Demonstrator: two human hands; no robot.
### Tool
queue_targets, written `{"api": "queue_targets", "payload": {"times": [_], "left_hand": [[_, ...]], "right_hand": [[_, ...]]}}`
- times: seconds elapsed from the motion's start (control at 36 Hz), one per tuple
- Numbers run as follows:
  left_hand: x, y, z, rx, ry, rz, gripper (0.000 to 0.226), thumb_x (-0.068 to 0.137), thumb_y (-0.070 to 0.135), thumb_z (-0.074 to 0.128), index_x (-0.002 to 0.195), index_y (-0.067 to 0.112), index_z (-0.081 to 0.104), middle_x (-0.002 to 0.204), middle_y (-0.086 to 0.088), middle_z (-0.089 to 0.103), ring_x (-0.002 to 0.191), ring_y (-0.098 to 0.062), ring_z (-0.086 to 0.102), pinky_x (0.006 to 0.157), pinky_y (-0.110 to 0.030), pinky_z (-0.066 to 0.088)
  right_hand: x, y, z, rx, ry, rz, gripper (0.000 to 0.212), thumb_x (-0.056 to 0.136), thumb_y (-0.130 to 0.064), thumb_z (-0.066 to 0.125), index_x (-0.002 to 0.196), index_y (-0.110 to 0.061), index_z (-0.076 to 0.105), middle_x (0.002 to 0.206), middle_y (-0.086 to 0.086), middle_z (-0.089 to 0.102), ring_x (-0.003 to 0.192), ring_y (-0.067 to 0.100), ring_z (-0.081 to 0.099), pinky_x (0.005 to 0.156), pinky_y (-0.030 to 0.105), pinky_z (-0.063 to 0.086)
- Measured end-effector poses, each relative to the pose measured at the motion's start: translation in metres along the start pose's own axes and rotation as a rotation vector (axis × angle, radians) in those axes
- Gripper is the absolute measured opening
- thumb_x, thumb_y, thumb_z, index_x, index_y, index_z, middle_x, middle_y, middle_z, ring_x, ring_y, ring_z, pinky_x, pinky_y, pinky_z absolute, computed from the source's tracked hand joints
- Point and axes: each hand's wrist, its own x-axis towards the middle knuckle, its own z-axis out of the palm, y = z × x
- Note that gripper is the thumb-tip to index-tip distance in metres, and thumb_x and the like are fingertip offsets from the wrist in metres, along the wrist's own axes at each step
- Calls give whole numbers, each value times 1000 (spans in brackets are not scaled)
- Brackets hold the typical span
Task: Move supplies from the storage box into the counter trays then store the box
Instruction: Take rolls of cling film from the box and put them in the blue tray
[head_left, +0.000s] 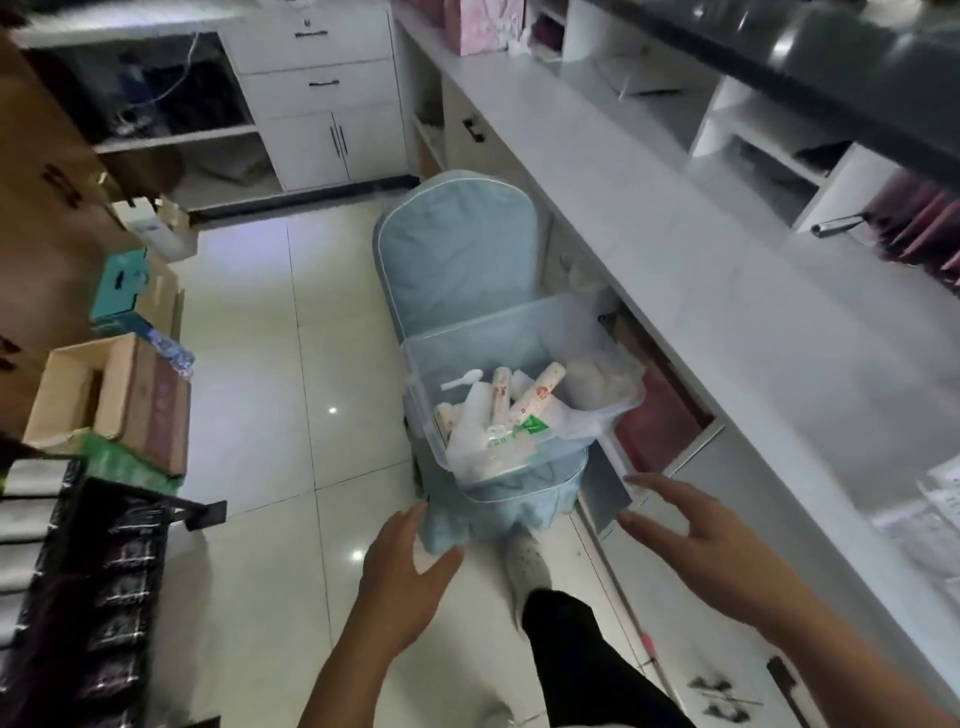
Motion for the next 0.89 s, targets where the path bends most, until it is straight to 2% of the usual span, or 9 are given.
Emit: {"api": "queue_targets", "payload": {"times": [0.14,0.25,0.33,0.44,0.61,0.69,0.75,0.83,0.89], "left_hand": [[56,6,-17,56,-57,-49,73,87,53,62,149,40,27,163,6,15,149,-17,14,120,-38,21],[118,29,-30,135,-78,-86,73,89,53,59,151,39,23,164,6,11,150,-19,10,120,-40,19],[161,52,-38,198,-114,-103,75,89,54,57,152,36,21,164,4,11,151,-20,11,120,-39,19],[213,79,-45,241,-209,-111,74,91,52,57,152,37,19,164,4,12,150,-17,10,119,-36,17],[295,97,-42,227,-194,-126,66,91,43,61,149,33,31,157,8,28,143,-11,25,116,-29,22],[330,105,-32,186,-197,-147,56,92,34,63,143,28,41,136,16,40,121,-1,36,100,-19,29],[353,105,-20,182,-263,-182,57,91,33,63,144,26,42,139,12,44,120,-5,41,100,-22,33],[391,98,9,213,-393,-251,61,91,34,63,146,24,39,149,2,42,133,-15,42,106,-25,33],[416,94,33,244,-452,-279,52,94,29,60,142,20,44,145,-3,47,130,-18,46,94,-18,33]], "right_hand": [[90,-23,6,-18,-105,-2,60,83,-63,56,137,-39,48,146,-10,48,126,10,50,101,28,38],[175,-33,14,-45,-185,-13,60,85,-61,56,139,-36,46,130,-10,57,107,9,55,101,36,46],[230,-43,14,-73,-273,-16,59,90,-54,56,143,-32,42,148,-8,45,127,13,49,105,31,37],[294,-43,21,-126,-370,5,59,90,-56,54,143,-33,41,153,-8,40,138,14,40,109,31,32],[380,-13,54,-232,-485,93,60,89,-58,52,142,-32,42,150,-5,45,135,19,42,110,37,36],[406,14,68,-391,-555,155,60,90,-59,47,143,-32,41,150,-2,45,136,24,41,109,43,34],[415,33,75,-470,-571,189,58,92,-58,42,143,-32,40,148,-1,46,135,26,41,110,46,28],[419,61,86,-553,-572,223,54,93,-58,38,141,-33,42,143,-1,50,133,24,41,111,50,22],[419,74,95,-586,-591,227,52,94,-57,36,139,-32,45,139,0,52,132,23,42,113,53,18]]}}
